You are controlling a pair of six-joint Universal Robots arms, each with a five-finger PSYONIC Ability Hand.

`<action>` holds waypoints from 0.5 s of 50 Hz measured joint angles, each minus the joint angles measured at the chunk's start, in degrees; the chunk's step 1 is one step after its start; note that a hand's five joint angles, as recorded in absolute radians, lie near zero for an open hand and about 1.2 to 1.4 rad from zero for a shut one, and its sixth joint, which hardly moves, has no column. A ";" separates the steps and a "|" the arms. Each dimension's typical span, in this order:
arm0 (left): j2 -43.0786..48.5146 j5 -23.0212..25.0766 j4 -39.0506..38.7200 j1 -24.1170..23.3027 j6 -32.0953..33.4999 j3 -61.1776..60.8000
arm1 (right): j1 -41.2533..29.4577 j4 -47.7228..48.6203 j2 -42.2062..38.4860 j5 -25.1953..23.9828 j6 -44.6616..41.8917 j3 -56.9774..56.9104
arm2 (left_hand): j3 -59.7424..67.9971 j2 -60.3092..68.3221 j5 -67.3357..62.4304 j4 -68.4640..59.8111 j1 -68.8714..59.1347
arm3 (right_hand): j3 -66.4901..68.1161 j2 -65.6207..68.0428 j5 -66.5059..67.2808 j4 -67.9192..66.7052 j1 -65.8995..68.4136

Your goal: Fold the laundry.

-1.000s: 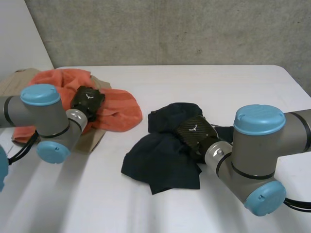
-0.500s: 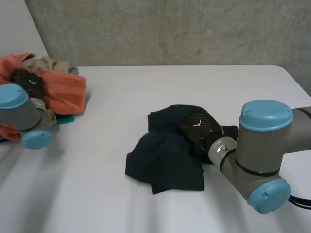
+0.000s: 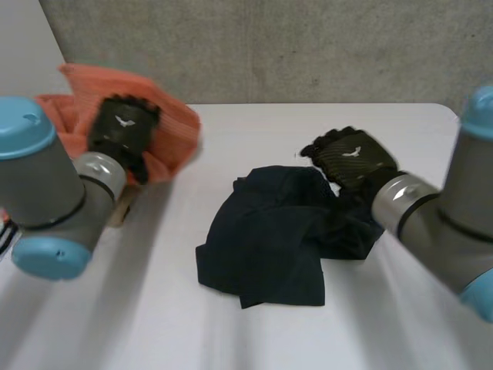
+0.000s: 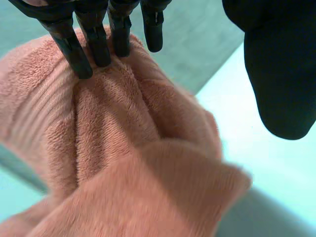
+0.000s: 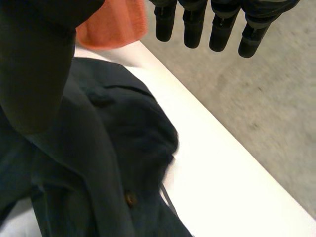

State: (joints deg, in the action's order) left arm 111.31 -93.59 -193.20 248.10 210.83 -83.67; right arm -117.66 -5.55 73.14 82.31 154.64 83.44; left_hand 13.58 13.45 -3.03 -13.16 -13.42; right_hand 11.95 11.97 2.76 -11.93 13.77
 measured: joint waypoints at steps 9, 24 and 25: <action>-2.89 1.19 9.78 -12.11 -18.24 -4.14 | 9.94 -12.95 0.51 -1.73 -1.62 -5.08 | 0.00 0.00 0.00 0.00 0.00 | 0.00 0.00 0.00 0.00 0.00; 6.81 -7.71 9.13 -22.82 -33.29 -2.16 | 15.35 -13.35 -13.25 -12.93 -18.07 -8.36 | 0.00 0.00 0.00 0.00 0.00 | 0.00 0.00 0.00 0.00 0.00; 7.66 -9.09 8.75 -23.05 -33.17 -1.38 | 15.36 -12.61 -13.94 -13.07 -18.25 -8.38 | 0.00 0.00 0.00 0.00 0.00 | 0.00 0.00 0.00 0.00 0.00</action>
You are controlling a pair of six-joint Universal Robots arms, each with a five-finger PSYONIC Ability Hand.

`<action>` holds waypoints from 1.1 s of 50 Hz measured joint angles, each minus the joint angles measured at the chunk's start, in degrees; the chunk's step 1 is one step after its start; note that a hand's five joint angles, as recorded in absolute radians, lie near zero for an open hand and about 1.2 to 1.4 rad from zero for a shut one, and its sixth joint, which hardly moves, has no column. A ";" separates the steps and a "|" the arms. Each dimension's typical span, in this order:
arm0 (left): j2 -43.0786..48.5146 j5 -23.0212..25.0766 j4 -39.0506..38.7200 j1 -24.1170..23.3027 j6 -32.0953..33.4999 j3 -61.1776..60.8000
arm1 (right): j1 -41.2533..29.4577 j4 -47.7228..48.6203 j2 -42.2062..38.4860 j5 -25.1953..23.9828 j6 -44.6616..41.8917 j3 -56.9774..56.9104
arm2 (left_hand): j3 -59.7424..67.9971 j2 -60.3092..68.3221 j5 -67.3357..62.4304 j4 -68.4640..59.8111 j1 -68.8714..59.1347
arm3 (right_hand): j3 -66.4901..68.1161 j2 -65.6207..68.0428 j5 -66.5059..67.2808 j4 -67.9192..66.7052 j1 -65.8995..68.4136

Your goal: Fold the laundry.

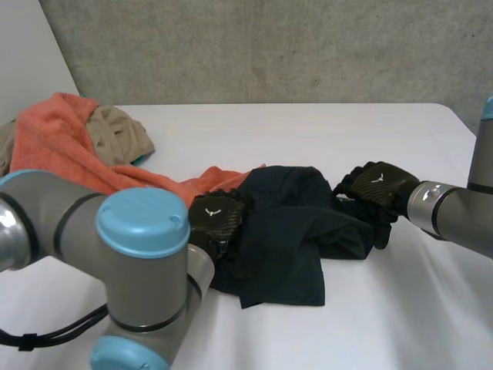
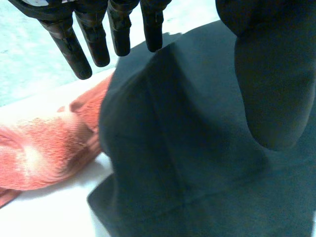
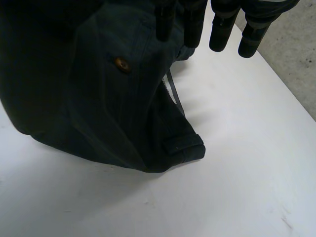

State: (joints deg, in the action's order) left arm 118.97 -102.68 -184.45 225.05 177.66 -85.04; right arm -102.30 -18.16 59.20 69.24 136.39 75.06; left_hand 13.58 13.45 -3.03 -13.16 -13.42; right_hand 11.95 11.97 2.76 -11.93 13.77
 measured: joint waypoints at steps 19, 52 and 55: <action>2.79 -0.46 -7.68 18.71 17.10 3.36 | -0.71 7.49 2.23 0.23 3.73 9.09 | 0.00 0.00 0.00 0.00 0.00 | 0.00 0.00 0.00 0.00 0.00; 18.79 -7.57 -24.83 41.89 43.15 24.71 | -2.25 9.72 2.59 1.54 5.04 11.12 | 54.90 55.12 -50.61 -55.88 -51.31 | 0.00 0.00 0.00 0.00 0.00; 20.93 -7.08 -25.72 42.69 48.40 25.32 | -2.55 9.72 2.58 1.54 5.03 11.30 | 54.90 55.12 -51.11 -55.88 -51.31 | 0.00 0.00 0.00 0.00 0.00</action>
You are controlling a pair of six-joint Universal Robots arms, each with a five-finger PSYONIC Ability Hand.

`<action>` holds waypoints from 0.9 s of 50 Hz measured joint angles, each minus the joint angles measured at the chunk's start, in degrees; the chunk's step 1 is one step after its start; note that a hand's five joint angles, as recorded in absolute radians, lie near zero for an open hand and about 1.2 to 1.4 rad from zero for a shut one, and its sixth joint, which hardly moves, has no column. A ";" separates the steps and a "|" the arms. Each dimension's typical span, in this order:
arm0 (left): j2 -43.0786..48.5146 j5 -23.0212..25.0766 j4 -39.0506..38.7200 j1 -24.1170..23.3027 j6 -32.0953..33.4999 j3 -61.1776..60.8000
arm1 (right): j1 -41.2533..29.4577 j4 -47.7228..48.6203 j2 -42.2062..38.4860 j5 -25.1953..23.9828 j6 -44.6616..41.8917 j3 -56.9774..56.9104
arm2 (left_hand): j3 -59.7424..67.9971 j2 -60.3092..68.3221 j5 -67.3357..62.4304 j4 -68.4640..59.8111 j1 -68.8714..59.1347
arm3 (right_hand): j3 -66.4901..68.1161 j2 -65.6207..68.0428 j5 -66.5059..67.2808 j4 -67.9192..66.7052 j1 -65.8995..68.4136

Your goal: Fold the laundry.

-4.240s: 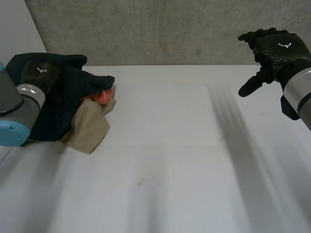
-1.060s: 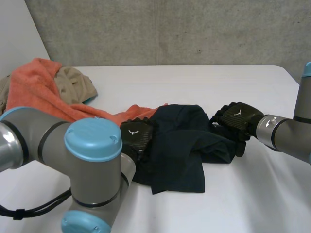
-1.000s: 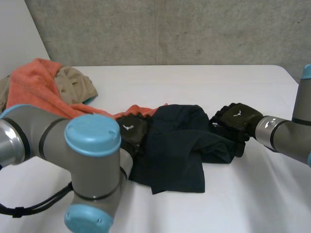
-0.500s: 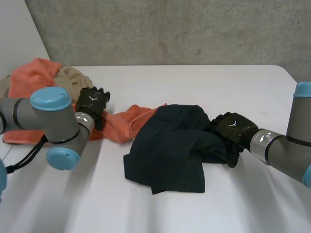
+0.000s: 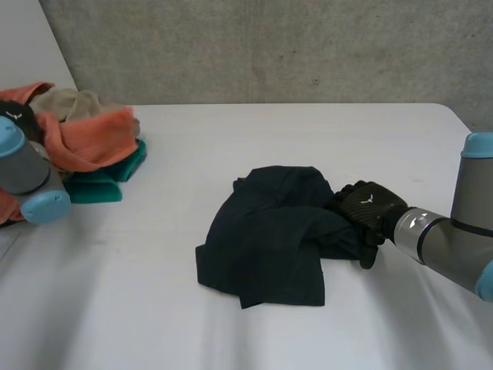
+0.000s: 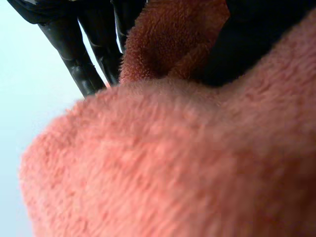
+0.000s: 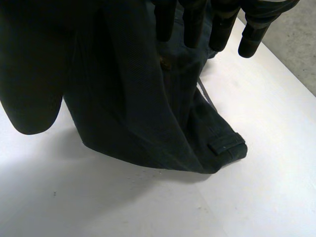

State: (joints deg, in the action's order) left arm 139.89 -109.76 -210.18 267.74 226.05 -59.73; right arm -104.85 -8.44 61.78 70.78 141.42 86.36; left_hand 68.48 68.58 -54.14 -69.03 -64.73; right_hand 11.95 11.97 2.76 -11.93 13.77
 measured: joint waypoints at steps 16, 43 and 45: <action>-9.87 1.12 0.51 -5.60 -1.09 -9.53 | 0.13 0.20 1.43 0.03 0.08 0.27 | -54.91 -55.34 51.04 56.15 51.14 | 0.00 0.00 0.00 0.00 0.00; -30.47 6.26 29.67 -33.71 -33.87 -21.02 | 1.06 -2.50 8.33 0.03 -0.61 -1.87 | -55.73 -56.20 51.04 56.69 52.11 | 0.00 0.00 0.00 0.00 0.00; -28.86 6.33 29.88 -35.72 -35.86 -21.22 | 1.08 -2.94 8.28 -0.01 -0.78 -1.93 | -55.73 -56.20 51.05 56.70 52.11 | 0.00 0.00 0.00 0.00 0.00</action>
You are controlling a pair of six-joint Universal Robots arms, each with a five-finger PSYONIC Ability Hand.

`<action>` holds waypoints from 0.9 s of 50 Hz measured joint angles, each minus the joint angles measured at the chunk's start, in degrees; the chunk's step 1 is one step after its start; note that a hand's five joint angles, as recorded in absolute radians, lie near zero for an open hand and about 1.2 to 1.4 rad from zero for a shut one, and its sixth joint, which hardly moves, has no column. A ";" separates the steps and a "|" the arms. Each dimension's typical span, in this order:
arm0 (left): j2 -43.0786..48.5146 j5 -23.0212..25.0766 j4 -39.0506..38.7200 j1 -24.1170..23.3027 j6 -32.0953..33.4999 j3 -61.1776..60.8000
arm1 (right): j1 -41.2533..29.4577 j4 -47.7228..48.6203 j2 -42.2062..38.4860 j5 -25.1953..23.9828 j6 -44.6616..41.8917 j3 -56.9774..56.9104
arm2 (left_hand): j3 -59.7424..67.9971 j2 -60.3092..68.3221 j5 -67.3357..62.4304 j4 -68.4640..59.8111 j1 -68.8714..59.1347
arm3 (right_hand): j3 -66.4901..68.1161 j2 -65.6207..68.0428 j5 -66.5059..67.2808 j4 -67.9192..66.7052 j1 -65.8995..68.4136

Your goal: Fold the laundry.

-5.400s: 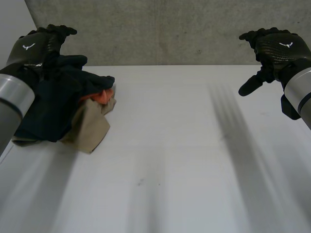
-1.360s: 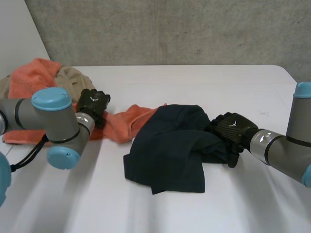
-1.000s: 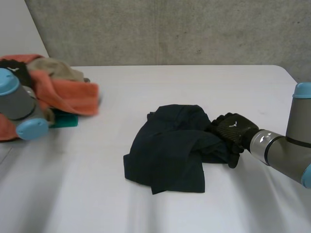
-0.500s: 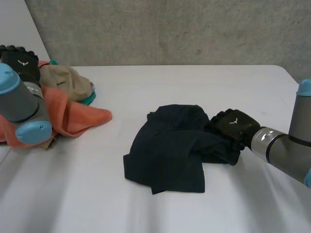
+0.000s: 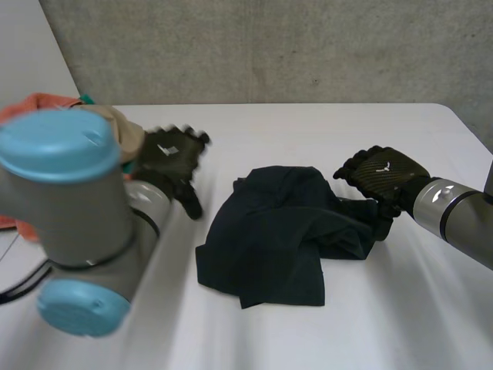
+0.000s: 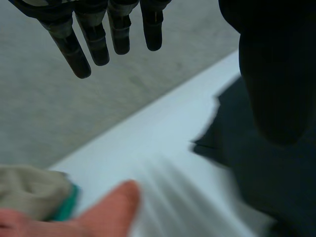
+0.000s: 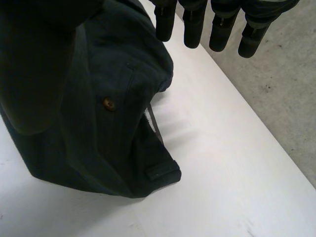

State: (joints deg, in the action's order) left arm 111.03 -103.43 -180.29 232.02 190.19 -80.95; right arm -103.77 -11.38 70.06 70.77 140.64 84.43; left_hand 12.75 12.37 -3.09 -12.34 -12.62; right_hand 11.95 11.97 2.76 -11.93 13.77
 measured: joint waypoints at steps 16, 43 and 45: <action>15.44 -0.08 -6.54 -6.68 -1.55 1.78 | 1.21 0.50 -8.39 -0.65 -4.42 -2.11 | 45.18 46.76 -43.96 -45.96 -45.97 | 14.09 14.27 12.85 -14.09 12.58; 14.22 13.59 -10.26 3.08 17.62 17.55 | -4.26 -22.13 8.03 -4.39 8.60 3.59 | 55.09 56.08 -53.09 -56.33 -51.79 | 55.82 55.39 56.00 -56.48 51.28; 15.42 15.03 -10.35 3.14 18.27 17.45 | -6.05 -21.03 7.39 -5.16 12.37 4.26 | 55.09 56.07 -53.09 -56.33 -51.80 | 54.77 54.54 54.60 -55.17 51.10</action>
State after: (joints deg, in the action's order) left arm 126.45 -88.40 -190.64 235.16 208.46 -63.50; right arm -109.82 -32.40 77.45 65.61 153.01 88.69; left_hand 67.84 68.45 -56.18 -68.67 -64.42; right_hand 66.73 66.52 57.36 -67.11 64.86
